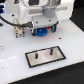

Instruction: Insert the blue gear onto the right peg, followed by the red gear

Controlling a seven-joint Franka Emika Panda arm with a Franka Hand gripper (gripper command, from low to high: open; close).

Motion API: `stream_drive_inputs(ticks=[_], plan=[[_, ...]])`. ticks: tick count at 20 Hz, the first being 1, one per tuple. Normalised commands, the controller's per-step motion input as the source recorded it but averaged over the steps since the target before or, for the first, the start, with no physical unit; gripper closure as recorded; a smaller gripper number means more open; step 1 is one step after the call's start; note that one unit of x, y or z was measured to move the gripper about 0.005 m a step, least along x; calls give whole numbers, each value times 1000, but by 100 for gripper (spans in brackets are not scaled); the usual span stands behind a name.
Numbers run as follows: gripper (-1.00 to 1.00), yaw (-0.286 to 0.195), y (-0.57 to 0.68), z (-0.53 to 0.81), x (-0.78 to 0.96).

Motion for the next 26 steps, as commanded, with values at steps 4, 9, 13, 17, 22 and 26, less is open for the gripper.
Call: stream_drive_inputs(ticks=[4, 9, 13, 17, 22, 26], plan=[[100, 0, -5, 26, 20], [100, 0, 8, 425, 385], [100, 0, -28, 418, 588], [100, 0, -56, 429, 687], [100, 0, -76, 394, 765], [100, 0, -88, 395, 798]])
